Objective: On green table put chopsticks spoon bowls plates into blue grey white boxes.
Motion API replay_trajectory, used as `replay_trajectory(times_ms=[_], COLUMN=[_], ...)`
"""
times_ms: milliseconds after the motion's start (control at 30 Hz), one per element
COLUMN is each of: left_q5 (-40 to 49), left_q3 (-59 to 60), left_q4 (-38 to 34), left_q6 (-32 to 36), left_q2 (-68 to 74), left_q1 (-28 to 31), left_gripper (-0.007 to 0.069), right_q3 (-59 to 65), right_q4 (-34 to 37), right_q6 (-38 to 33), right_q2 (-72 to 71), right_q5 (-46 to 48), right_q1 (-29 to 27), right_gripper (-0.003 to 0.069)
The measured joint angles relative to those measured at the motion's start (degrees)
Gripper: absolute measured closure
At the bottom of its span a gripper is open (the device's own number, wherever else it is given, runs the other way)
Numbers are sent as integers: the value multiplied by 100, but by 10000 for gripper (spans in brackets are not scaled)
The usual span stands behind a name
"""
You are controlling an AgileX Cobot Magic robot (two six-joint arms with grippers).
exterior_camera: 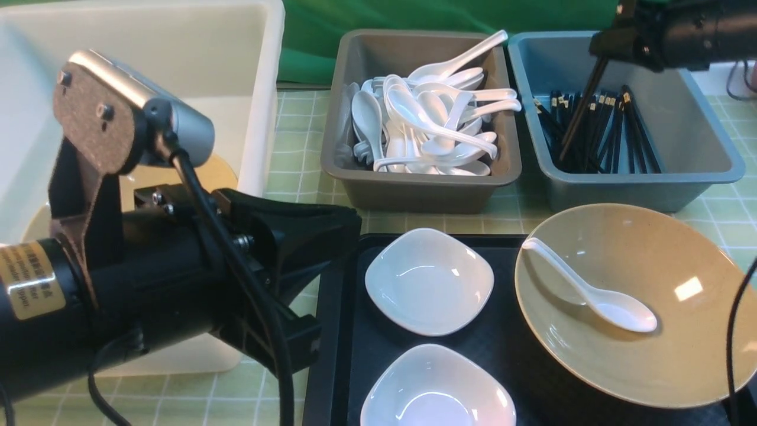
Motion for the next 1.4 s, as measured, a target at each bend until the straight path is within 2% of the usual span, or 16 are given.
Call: replay_trajectory(times_ms=[100, 233, 400, 533, 567, 667, 800, 933, 1100, 1133, 1233, 1267, 1333, 1400], left_q5=[5, 29, 134, 154, 154, 161, 161, 334, 1074, 1432, 1710, 1749, 1749, 1782], left_q3=[0, 0, 0, 0, 0, 0, 0, -56, -436, -710, -970, -1076, -1097, -1102], left_q4=[-79, -261, -297, -297, -297, -299, -312, -265, -220, -124, 101, 473, 679, 1136], left_q6=[-5, -5, -5, -5, -10, -10, -10, -21, -36, -101, -250, -502, -666, -1171], left_q2=[0, 0, 0, 0, 0, 0, 0, 0, 5, 4, 4, 4, 4, 12], left_q1=[0, 0, 0, 0, 0, 0, 0, 0, 0, 0, 0, 0, 0, 0], left_gripper=[626, 626, 626, 626, 626, 626, 626, 626, 626, 626, 626, 626, 626, 626], right_q3=[-315, -439, -443, -443, -443, -413, -67, 1568, 2562, 2871, 3040, 3110, 3152, 3304], right_q4=[-3, -348, -958, -1399, -1758, -2319, -2485, -2544, -2967, -3120, -3167, -3172, -3167, -3167], right_q6=[62, 125, 416, 430, 363, 52, -440, -1685, -2132, -2286, -2455, -2653, -2735, -2788], right_q2=[345, 691, 763, 567, 315, -281, -1051, -2235, -2495, -2582, -2702, -2764, -2763, -2720], right_q5=[-189, -229, -81, 295, 643, 1159, 1333, 1492, 1605, 1616, 1608, 1568, 1530, 1267], right_q1=[0, 0, 0, -12, -18, -22, 95, 801, 1116, 1167, 1179, 1179, 1185, 1185], right_gripper=[571, 504, 321, 223, 191, 176, 172, 172, 172, 172, 172, 172, 172, 172])
